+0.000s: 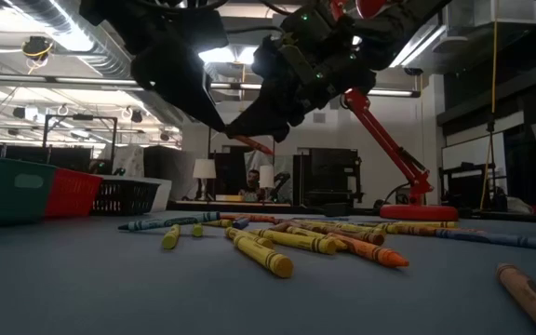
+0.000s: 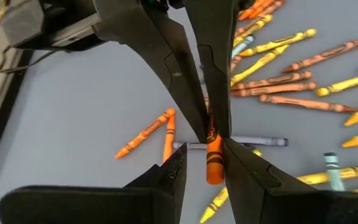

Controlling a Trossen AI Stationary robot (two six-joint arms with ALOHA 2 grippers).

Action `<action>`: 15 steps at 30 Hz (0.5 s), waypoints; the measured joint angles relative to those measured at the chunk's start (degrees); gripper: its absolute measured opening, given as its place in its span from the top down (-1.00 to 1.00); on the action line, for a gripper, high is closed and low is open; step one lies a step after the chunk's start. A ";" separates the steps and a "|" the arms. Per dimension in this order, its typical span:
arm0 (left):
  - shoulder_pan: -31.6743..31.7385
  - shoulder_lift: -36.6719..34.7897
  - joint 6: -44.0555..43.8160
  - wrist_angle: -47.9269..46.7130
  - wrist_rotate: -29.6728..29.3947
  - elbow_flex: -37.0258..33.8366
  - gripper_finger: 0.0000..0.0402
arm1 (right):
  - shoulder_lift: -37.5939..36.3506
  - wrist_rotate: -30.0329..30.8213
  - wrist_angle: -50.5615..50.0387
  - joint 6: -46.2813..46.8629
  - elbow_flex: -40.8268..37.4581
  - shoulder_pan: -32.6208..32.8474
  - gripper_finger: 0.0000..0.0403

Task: Sort crayons
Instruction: Put the orange crayon into the transparent bin

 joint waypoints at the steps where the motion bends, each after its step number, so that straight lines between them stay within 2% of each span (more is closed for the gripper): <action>1: -0.01 0.00 0.00 -0.03 0.48 0.00 0.58 | 0.00 -0.02 -0.03 -0.01 0.00 0.00 0.92; 6: 0.06 0.00 0.00 -0.27 0.56 0.00 0.65 | 0.00 -0.35 0.01 -0.01 0.00 -0.02 0.92; 15: 0.04 0.00 0.00 -0.29 0.70 0.00 0.97 | -0.02 -0.30 -0.05 -0.08 0.00 -0.04 0.92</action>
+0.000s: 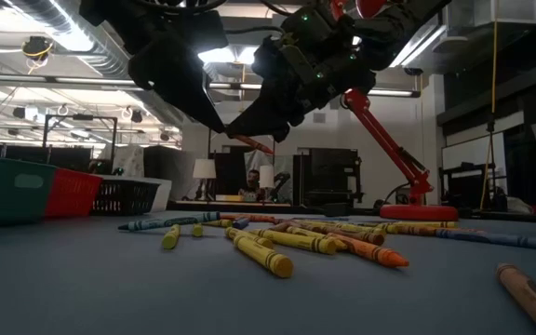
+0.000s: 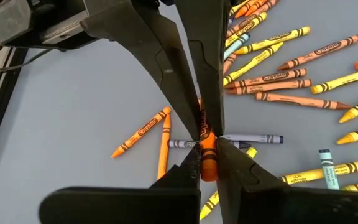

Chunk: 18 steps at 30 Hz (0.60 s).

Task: Sort crayons
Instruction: Put the orange crayon into the transparent bin

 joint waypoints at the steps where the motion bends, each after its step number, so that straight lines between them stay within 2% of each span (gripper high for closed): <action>1: 0.00 0.00 0.02 0.00 0.00 0.00 0.97 | 0.00 0.00 0.00 0.02 0.00 0.00 0.91; 6: 0.00 0.00 0.00 0.04 -0.07 0.00 0.94 | 0.00 0.02 0.00 0.14 0.00 0.00 0.83; 11: 0.02 0.00 0.01 0.01 -0.42 0.00 0.93 | -0.02 0.32 -0.06 0.28 0.04 0.00 0.58; 15: 0.02 -0.39 0.00 -1.52 -1.39 0.00 0.93 | -0.09 4.66 -2.25 0.28 0.09 0.00 0.40; 18: 0.02 -1.64 0.02 -3.62 -4.33 0.00 0.93 | -0.09 7.62 -6.11 0.27 0.09 -0.05 0.33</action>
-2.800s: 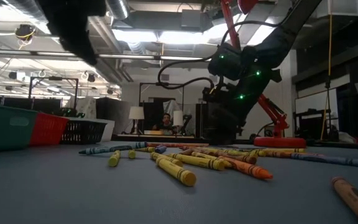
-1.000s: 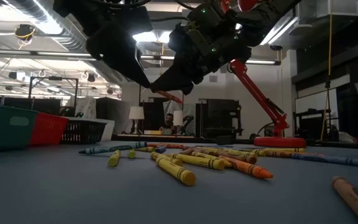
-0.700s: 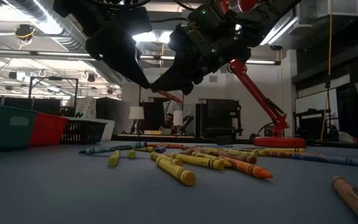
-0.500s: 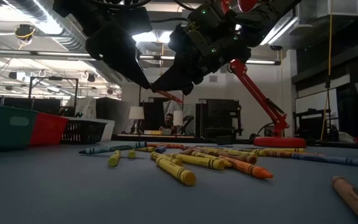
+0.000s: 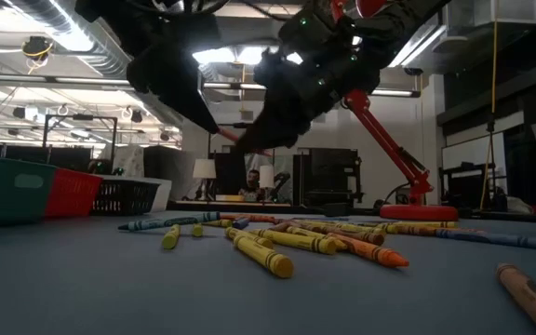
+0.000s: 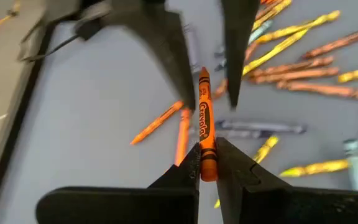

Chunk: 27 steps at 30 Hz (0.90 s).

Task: Sort crayons
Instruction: Put the orange crayon into the transparent bin

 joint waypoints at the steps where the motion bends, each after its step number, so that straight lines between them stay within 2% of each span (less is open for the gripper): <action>1: 0.08 -0.57 0.00 -1.10 -1.25 0.00 0.93 | 0.00 1.20 -1.43 -0.01 0.00 -0.01 0.32; 10: 4.94 -4.70 1.94 -11.59 -9.95 0.11 0.93 | 0.00 7.69 -12.55 0.35 0.22 0.01 0.32; 19: 13.19 -3.94 11.82 -11.90 -9.84 0.15 0.93 | 0.09 8.13 -12.95 0.65 0.20 -0.12 0.31; 27: 15.91 -3.94 20.10 -9.96 -10.49 0.07 0.93 | 0.09 8.79 -13.02 1.87 0.07 -0.12 0.31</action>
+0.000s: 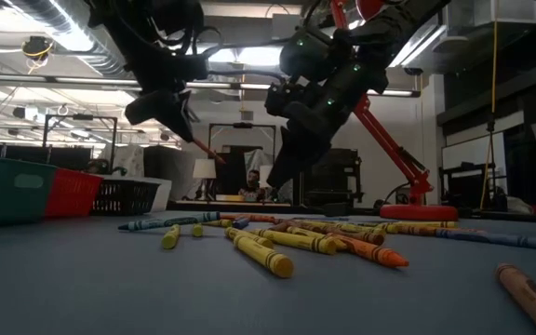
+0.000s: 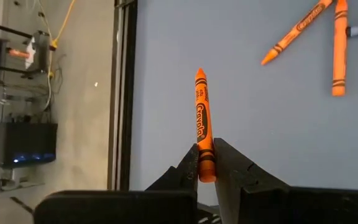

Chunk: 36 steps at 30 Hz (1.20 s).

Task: Sort crayons
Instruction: Put the orange crayon into the transparent bin

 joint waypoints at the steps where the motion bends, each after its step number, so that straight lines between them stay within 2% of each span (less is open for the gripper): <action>1: 0.00 -0.02 0.43 0.48 0.40 0.00 0.93 | 0.00 0.26 0.00 -0.02 -0.02 0.02 0.31; 6: -0.66 -0.27 -0.30 0.73 7.09 -0.09 0.93 | 0.00 2.62 0.17 0.98 -0.27 0.14 0.31; 11: -1.81 -0.37 -3.35 0.82 13.58 -0.09 0.93 | 0.00 4.71 5.38 0.96 -0.33 -0.76 0.31; 16: -2.97 -0.37 -3.32 0.68 17.22 -0.09 0.93 | -0.09 7.50 13.45 3.03 -0.31 -2.79 0.31; 19: -3.53 -0.37 -3.31 -0.25 18.18 -0.09 0.93 | -0.09 10.17 14.82 5.32 -0.31 -5.11 0.31; 22: -3.13 -0.35 -5.53 -1.99 15.86 -0.09 0.93 | -0.09 10.04 13.92 7.04 -0.28 -7.69 0.31; 27: 0.29 -0.33 -8.27 -7.68 5.91 -0.09 0.93 | -0.09 4.30 8.31 7.15 -0.28 -10.14 0.31; 36: 13.63 -0.28 -9.92 -9.39 -3.60 -0.09 0.93 | -0.09 2.57 2.07 3.99 -0.22 -7.60 0.31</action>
